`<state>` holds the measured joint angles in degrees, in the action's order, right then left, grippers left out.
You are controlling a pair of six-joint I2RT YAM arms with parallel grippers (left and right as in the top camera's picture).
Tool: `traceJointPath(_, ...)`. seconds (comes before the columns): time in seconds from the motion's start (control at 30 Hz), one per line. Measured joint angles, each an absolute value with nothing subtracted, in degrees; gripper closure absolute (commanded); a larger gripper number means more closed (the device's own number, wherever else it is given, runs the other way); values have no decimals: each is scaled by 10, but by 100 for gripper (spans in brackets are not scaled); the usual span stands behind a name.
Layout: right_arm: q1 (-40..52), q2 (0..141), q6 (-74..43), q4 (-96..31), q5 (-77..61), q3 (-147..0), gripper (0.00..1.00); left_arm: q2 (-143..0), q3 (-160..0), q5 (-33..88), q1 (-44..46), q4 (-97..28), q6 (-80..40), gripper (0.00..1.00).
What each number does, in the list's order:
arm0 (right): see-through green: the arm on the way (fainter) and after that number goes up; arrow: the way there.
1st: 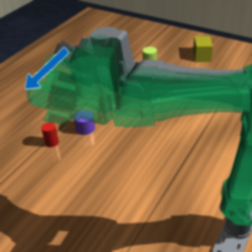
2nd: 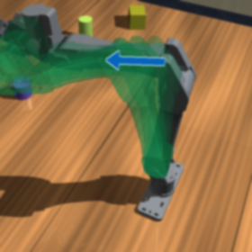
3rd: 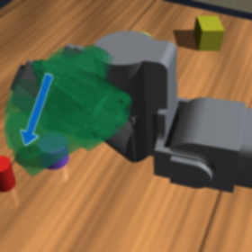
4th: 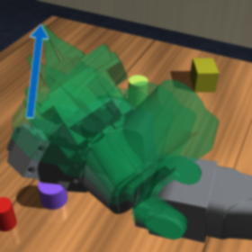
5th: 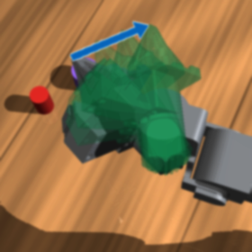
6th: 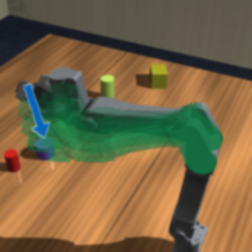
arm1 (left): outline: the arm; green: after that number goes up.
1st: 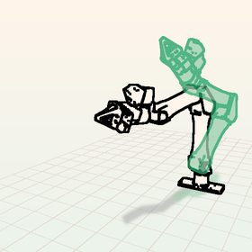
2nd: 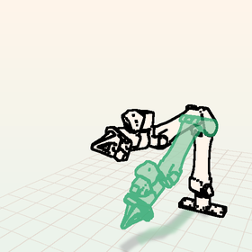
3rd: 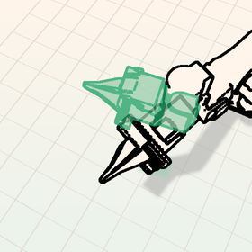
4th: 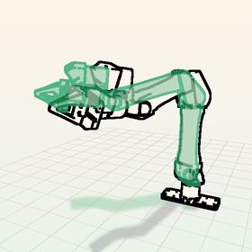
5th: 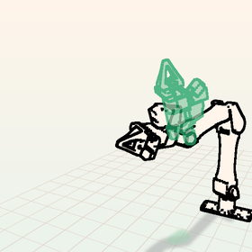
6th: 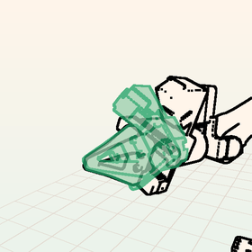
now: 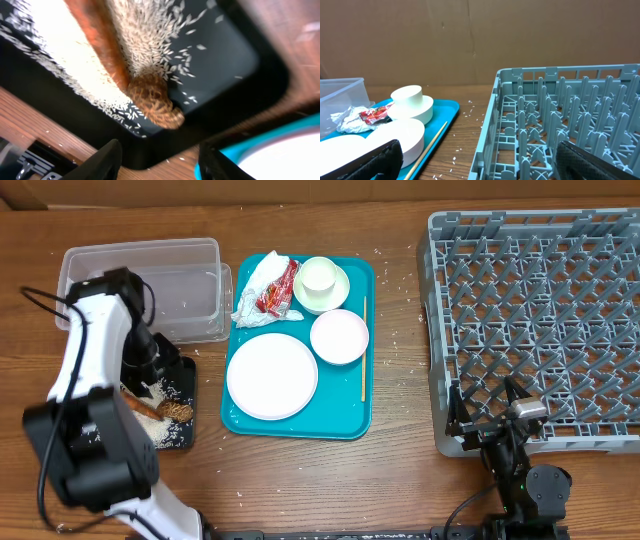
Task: Sort waste into correct bins and load items into the dishwasher
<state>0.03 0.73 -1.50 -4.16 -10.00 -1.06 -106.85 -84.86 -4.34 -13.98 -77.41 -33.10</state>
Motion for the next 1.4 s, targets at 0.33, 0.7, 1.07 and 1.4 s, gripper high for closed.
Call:
traceJointPath(0.33, 0, 7, -15, -42, -100, -11, 0, -821, -877, -29, -69, -743, -321, 9)
traceJointPath(0.7, 0, 7, -15, -42, -100, -11, 0, -861, -874, 69, 94, -676, -273, 0)
traceJointPath(1.07, 0, 7, -15, -42, -100, -11, 0, -1001, -874, 102, 221, -598, -249, 7)
traceJointPath(1.4, 0, 7, -15, -42, -100, -11, 0, -1063, -871, 113, 247, -600, -238, 42)
